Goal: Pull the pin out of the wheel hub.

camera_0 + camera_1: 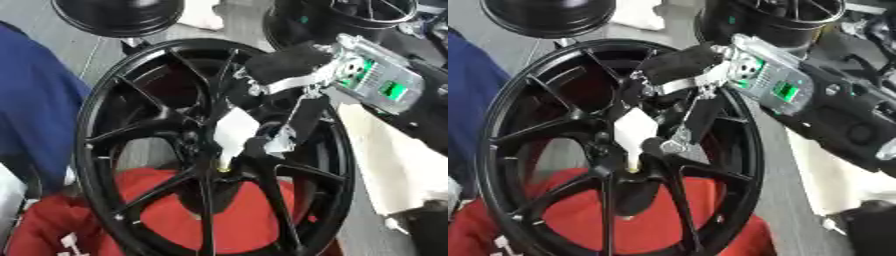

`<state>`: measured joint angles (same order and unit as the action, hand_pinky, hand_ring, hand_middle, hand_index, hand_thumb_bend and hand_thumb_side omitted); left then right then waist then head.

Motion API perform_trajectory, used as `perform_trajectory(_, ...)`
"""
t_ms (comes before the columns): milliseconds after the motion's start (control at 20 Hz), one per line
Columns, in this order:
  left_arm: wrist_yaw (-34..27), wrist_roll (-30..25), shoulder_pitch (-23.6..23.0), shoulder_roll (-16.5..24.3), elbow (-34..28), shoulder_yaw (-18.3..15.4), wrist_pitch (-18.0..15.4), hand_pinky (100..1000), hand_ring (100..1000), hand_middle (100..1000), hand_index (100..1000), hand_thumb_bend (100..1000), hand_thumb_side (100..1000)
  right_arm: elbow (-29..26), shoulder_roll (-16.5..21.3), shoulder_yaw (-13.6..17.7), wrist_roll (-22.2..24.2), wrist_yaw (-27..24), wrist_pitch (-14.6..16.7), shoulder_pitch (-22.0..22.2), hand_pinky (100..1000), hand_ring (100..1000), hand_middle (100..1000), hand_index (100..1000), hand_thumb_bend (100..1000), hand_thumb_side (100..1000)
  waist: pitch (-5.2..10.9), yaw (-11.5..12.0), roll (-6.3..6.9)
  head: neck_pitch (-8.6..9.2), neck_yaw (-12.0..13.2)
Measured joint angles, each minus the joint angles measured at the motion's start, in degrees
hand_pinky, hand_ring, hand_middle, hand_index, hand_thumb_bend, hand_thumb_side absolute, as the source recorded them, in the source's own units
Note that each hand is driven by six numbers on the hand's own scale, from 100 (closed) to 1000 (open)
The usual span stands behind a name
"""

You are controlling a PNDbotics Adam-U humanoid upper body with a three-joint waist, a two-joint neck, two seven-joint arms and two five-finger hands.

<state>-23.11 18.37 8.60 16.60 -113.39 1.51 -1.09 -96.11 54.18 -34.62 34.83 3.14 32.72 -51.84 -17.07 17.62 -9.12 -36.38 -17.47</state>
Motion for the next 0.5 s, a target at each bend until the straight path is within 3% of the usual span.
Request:
perform_trajectory(200, 0.0, 0.0, 0.0, 0.0, 0.0, 0.0, 0.0, 696, 762, 611, 749, 152, 700, -0.5, 0.0, 0.1, 0.6, -1.2, -0.6, 0.0, 738, 660, 377, 493, 100, 543, 0.06, 0.0, 0.0, 0.0, -0.1)
perform_trajectory(500, 0.0, 0.0, 0.0, 0.0, 0.0, 0.0, 0.0, 696, 762, 611, 749, 152, 700, -1.7, 0.8, 0.6, 1.0, -2.6, -1.0, -0.1, 736, 656, 367, 479, 100, 505, 0.38, 0.0, 0.03, 0.0, -0.8)
